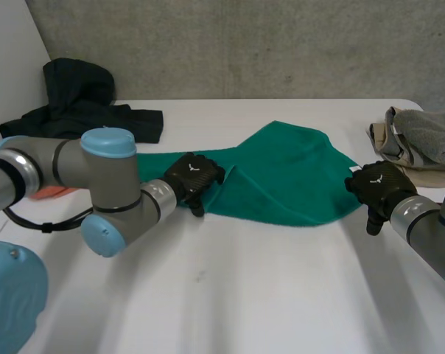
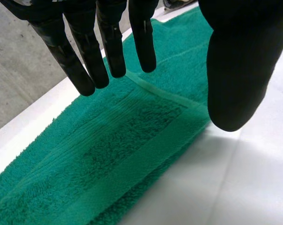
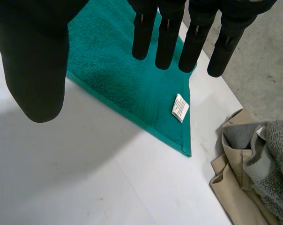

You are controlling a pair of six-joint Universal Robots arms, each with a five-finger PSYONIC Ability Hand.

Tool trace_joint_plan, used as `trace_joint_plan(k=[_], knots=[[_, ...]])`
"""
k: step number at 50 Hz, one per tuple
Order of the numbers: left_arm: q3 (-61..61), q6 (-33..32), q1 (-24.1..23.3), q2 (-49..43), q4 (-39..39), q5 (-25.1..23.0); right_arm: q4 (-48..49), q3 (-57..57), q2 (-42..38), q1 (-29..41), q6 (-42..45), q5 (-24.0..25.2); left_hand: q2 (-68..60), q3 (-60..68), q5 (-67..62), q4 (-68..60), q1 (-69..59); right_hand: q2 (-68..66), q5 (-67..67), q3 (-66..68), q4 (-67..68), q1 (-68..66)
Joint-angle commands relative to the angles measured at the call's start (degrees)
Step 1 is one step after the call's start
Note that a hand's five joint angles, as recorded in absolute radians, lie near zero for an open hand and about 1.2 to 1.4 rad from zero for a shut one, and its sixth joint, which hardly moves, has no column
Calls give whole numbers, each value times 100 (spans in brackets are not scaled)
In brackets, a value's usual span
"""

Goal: Fold the laundry.

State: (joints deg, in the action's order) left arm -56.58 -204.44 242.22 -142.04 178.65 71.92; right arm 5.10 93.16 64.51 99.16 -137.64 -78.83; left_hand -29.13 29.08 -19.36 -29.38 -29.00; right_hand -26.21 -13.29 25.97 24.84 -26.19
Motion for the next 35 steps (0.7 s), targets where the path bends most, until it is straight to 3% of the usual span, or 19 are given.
trace_joint_plan(k=[1, 10, 13, 16, 24, 27, 35], knots=[[551, -474, -105, -438, -14, 77, 0, 1, 9, -81, 0, 25, -799, 804, -776, -774, -812, 74, -219, -50, 64, 72], [956, -720, -96, -772, 4, 270, 0, 1, 17, -125, 0, 25, -1622, 1627, -1598, -1596, -1634, 74, -219, -50, 64, 72], [948, -747, -70, -668, 39, 366, 0, 1, 17, -143, 18, 25, -3317, 3322, -3293, -3291, -3329, 74, -219, -50, 64, 72], [851, -703, -79, -456, 109, 481, 0, 1, 9, -143, 27, 25, -3944, 3949, -3921, -3919, -3957, 74, -219, -50, 64, 72], [684, -738, 9, -306, 496, 578, -35, 1, 9, -82, 44, -10, -3543, 3548, -3520, -3518, -3556, 57, -236, -33, 81, 55], [684, -808, 53, -341, 452, 569, -26, 18, 17, -55, 44, -10, -2770, 2775, -2747, -2745, -2783, 57, -236, -33, 81, 55], [658, -852, 53, -333, 224, 604, -9, 27, -9, -64, 123, -1, -2348, 2353, -2325, -2323, -2361, 57, -235, -33, 80, 55]])
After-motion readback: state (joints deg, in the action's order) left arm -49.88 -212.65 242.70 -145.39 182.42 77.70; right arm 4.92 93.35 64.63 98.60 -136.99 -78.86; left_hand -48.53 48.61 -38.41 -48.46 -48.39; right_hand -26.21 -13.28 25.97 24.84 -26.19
